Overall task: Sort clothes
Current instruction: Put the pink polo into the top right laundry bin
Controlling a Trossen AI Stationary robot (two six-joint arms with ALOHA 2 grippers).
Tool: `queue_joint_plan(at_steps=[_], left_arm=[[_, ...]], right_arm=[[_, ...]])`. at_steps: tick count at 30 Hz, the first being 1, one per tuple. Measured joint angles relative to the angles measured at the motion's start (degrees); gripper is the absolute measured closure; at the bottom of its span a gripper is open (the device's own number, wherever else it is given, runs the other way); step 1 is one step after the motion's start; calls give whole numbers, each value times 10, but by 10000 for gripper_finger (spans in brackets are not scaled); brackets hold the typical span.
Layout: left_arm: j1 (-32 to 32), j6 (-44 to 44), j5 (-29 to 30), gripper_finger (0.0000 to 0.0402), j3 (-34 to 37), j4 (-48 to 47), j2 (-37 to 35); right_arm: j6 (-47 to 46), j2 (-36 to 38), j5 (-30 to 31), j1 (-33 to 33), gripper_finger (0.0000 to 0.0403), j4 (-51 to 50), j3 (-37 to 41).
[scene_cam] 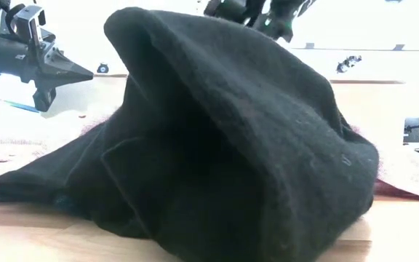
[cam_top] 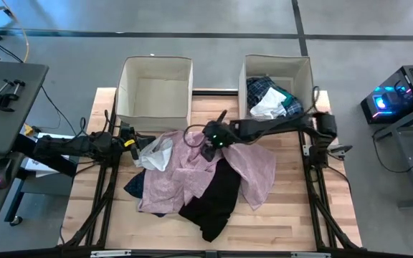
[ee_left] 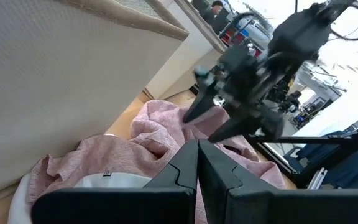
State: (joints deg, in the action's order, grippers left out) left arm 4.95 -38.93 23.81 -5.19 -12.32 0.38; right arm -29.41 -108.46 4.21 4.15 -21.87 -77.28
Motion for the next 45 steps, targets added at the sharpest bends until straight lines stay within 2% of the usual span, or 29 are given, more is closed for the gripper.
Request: queue_joint_plan(at_steps=[3,6,9,12,14,16,20,23,31,35,40,42,45], left_arm=[[0,0,0,402,0,0,0],[0,0,0,401,0,0,1],[0,0,0,402,0,0,1],[0,0,0,402,0,0,2],[0,0,0,402,0,0,2],[0,0,0,402,0,0,2],[0,0,0,402,0,0,2],[0,0,-1,401,0,0,2],[0,1,-1,402,0,0,4],[0,1,-1,402,0,0,6],[0,1,-1,402,0,0,10],[0,1,0,402,0,0,13],[0,1,-1,402,0,0,18]], right_arm=[[-38,-41,-1,-2,143,0,-4],[-52,-76,-16,-5,171,-1,-4],[-53,-92,-24,-8,227,0,-4],[-53,-88,-26,-14,308,0,-4],[-53,-71,-29,-19,365,-4,-4],[-52,-37,-27,-27,390,-5,-3],[-58,46,26,-52,379,-12,-3],[-35,111,57,-69,391,-16,-3],[47,288,79,-97,397,37,-3],[79,366,101,-103,400,186,-3],[217,432,112,-103,400,419,-3],[279,449,144,-100,400,487,-4],[380,471,221,-85,400,534,-4]])
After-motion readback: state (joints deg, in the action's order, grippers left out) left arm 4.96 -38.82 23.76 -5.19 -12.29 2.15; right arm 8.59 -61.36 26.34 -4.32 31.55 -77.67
